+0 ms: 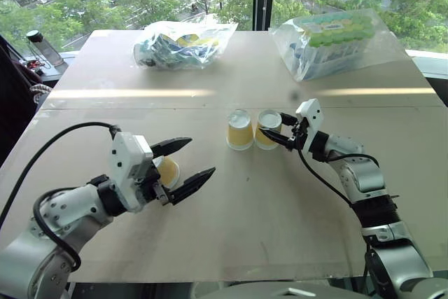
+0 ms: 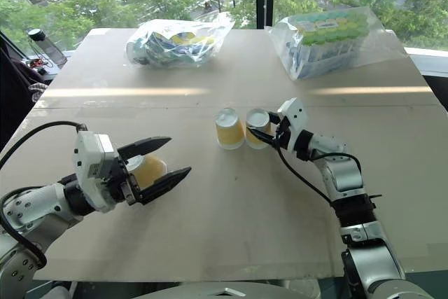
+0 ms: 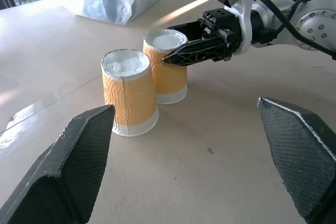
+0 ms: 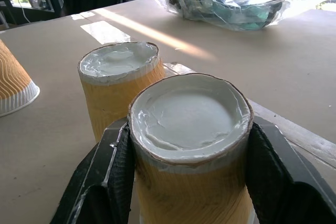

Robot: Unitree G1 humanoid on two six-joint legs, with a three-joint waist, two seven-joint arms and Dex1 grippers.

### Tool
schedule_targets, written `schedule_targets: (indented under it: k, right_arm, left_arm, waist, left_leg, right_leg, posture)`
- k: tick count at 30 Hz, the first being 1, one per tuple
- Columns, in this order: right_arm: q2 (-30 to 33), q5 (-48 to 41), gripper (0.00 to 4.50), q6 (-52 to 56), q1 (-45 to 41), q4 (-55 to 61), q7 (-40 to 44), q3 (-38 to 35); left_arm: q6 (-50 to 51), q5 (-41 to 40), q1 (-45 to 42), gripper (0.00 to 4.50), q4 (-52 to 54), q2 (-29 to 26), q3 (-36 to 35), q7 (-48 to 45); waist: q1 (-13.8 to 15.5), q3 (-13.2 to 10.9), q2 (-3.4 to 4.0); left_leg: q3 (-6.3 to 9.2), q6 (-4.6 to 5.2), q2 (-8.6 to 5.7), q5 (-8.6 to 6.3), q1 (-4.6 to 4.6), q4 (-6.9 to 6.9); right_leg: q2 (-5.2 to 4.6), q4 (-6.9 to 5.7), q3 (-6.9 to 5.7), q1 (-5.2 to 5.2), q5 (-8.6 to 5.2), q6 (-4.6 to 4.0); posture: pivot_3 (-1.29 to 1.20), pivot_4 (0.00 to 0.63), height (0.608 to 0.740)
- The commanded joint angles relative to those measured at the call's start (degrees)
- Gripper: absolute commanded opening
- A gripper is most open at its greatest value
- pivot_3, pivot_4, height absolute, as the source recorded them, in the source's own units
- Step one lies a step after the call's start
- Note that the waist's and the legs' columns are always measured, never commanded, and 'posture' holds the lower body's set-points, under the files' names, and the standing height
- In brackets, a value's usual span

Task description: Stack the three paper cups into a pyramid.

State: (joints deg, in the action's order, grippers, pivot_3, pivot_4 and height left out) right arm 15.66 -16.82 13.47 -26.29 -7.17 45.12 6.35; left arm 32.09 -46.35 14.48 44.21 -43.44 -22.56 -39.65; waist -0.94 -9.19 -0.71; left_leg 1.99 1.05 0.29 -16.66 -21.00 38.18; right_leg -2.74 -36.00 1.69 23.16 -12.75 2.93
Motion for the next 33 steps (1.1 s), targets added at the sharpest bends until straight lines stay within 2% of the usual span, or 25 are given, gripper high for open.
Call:
schedule_targets:
  k: [1, 3, 4, 7, 10, 13, 16, 19, 22, 27, 33]
  right_arm:
    - [0.2, -0.4, 3.13, -0.5, -1.1, 0.8, 0.4, -0.8]
    - [0.4, -0.4, 3.90, -1.0, -0.9, 1.0, 0.6, -0.9]
    - [0.5, -0.3, 4.49, -1.3, -0.7, 1.3, 0.4, -1.2]
    - [1.3, -0.2, 4.49, -3.3, 0.9, 2.7, 0.5, -2.0]
    - [3.5, -1.5, 4.49, -2.9, 4.1, 6.7, 1.8, -2.8]
    - [7.5, -4.1, 4.49, 0.0, 8.7, 12.4, 3.3, -4.7]
    - [12.6, -7.6, 4.49, 2.9, 13.5, 17.2, 6.6, -7.1]
    - [17.7, -12.7, 4.49, 1.9, 18.9, 20.9, 14.9, -9.5]
    - [20.6, -20.0, 4.49, 0.7, 23.5, 23.7, 23.6, -12.9]
    - [19.1, -27.4, 4.49, 1.0, 24.3, 26.5, 25.6, -16.0]
    - [19.5, -27.6, 4.49, 0.8, 24.5, 28.1, 24.8, -15.8]
  left_arm:
    - [1.0, -2.7, 0.0, 4.50, 0.8, 0.7, -2.1, 2.1]
    - [1.7, -3.5, -0.1, 4.50, 0.7, 1.0, -2.1, 3.2]
    - [1.9, -3.8, -0.3, 4.50, 0.6, 1.4, -2.2, 4.2]
    - [0.9, -6.3, -2.6, 4.50, 0.8, 5.2, -2.5, 9.0]
    - [-2.9, -2.7, -3.1, 4.50, 3.0, 9.4, -1.6, 12.1]
    - [-8.3, 5.2, -2.3, 4.50, 5.9, 15.8, 0.4, 18.6]
    - [-13.3, 16.7, 2.1, 4.50, 6.8, 22.0, 3.0, 24.6]
    - [-17.1, 25.5, 6.2, 4.50, 7.3, 27.4, 5.1, 30.1]
    - [-19.8, 30.2, 11.7, 4.50, 7.1, 33.9, 6.9, 34.4]
    - [-22.7, 35.0, 16.0, 4.50, 3.1, 36.8, 11.5, 33.9]
    - [-23.1, 36.1, 12.9, 4.50, -1.3, 36.3, 12.4, 33.1]
  waist:
    - [0.0, 0.0, 0.00]
    - [0.0, 0.0, 0.00]
    - [0.0, 0.0, 0.00]
    - [0.1, 0.0, 0.00]
    - [0.3, 0.0, -0.01]
    - [0.4, 0.0, 0.01]
    - [0.4, 0.0, -0.06]
    - [0.3, 0.0, -0.14]
    - [0.3, -0.1, -0.23]
    - [0.3, -0.1, -0.34]
    - [0.5, -0.1, -0.43]
  left_leg:
    - [0.00, 0.00, 0.00, 0.00, 0.00, 0.00]
    - [-0.01, 0.00, 0.00, 0.00, 0.00, 0.00]
    - [0.00, 0.00, 0.00, 0.00, 0.00, 0.00]
    - [0.01, 0.00, 0.00, 0.00, -0.01, 0.00]
    - [0.03, 0.00, -0.02, 0.00, -0.05, 0.01]
    - [0.01, -0.01, -0.05, 0.00, -0.06, 0.00]
    - [0.01, -0.01, -0.11, 0.00, -0.12, 0.01]
    - [-0.04, 0.00, -0.14, -0.01, -0.10, 0.00]
    - [0.00, 0.02, -0.10, -0.01, -0.08, 0.01]
    - [-0.06, 0.03, -0.04, -0.01, -0.04, 0.10]
    - [-0.08, 0.03, -0.04, 0.00, -0.10, 0.16]
  right_leg:
    - [0.00, 0.00, 0.00, 0.00, 0.00, 0.00]
    - [0.00, 0.00, 0.00, 0.00, 0.00, 0.00]
    - [0.00, 0.00, 0.00, 0.00, 0.00, 0.00]
    - [-0.02, 0.00, 0.00, 0.00, 0.00, 0.00]
    - [-0.06, 0.03, -0.03, 0.00, 0.06, 0.10]
    - [-0.09, 0.04, 0.00, 0.00, 0.07, 0.11]
    - [-0.21, 0.10, -0.01, 0.00, 0.07, 0.12]
    - [-0.21, 0.12, 0.04, -0.01, -0.03, -0.04]
    - [-0.16, 0.12, -0.01, -0.05, -0.06, -0.08]
    - [-0.03, 0.08, 0.00, -0.07, -0.03, 0.02]
    - [0.05, 0.06, -0.18, -0.09, -0.07, 0.11]
  posture:
    - [0.00, 0.150, 0.740]
    - [0.00, 0.150, 0.740]
    - [0.00, 0.150, 0.740]
    - [0.00, 0.150, 0.740]
    - [0.00, 0.150, 0.740]
    - [0.00, 0.150, 0.740]
    - [0.00, 0.150, 0.740]
    - [0.00, 0.150, 0.740]
    - [0.00, 0.150, 0.740]
    - [0.00, 0.150, 0.740]
    - [0.00, 0.150, 0.740]
